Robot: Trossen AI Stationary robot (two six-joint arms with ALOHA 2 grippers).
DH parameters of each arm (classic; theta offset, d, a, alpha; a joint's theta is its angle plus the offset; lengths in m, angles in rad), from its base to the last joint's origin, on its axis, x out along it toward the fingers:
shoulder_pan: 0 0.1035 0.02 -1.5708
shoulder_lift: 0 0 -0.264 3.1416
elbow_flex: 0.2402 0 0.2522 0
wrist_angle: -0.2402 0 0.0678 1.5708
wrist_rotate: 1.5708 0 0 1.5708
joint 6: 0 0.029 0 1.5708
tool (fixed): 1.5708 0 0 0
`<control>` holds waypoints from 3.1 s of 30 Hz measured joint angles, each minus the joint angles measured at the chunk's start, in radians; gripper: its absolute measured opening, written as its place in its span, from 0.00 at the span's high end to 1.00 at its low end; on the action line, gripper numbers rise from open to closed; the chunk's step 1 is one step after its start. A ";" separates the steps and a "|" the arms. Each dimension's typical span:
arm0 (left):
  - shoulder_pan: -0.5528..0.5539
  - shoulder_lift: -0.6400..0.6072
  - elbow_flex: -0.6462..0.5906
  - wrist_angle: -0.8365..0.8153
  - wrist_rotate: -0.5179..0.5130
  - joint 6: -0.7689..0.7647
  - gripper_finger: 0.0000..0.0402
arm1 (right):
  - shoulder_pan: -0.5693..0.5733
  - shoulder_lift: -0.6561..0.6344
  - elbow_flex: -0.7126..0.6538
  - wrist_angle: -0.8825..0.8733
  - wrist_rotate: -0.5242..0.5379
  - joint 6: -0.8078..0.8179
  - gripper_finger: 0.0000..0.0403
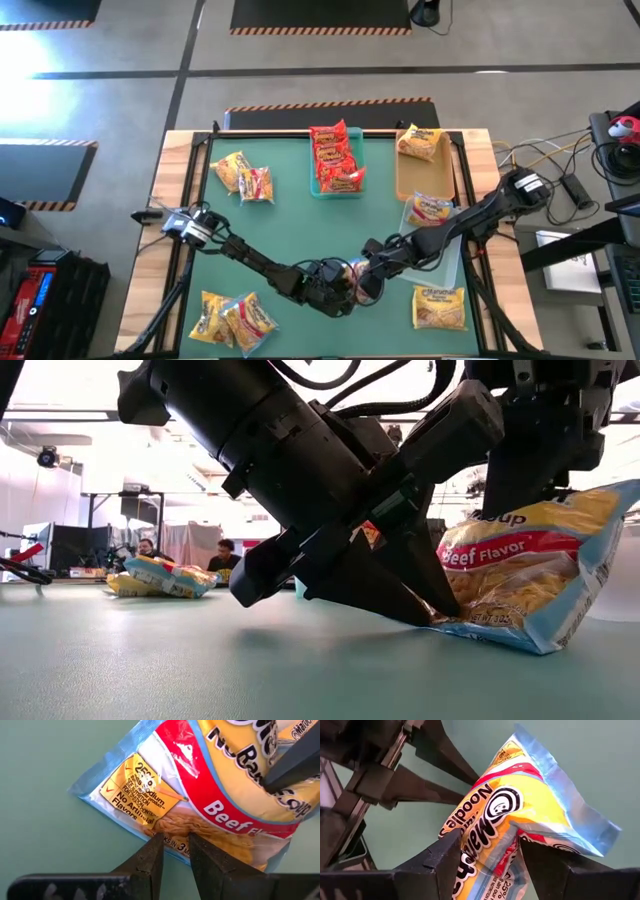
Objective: Sort Maruchan noodles
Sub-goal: Put the blue noodle pack into the transparent bin
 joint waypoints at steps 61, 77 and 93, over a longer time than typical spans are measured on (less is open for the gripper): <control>-0.103 -0.121 0.001 -0.328 -0.154 -0.135 0.81 | -0.001 -0.105 -0.005 -0.011 0.024 -0.138 0.83; -0.046 -0.028 0.001 0.005 -0.177 0.139 0.81 | -0.001 -0.105 -0.005 -0.011 0.027 -0.111 0.83; -0.037 0.058 0.006 0.072 -0.076 0.088 0.81 | -0.001 -0.106 -0.004 -0.010 0.043 -0.092 0.80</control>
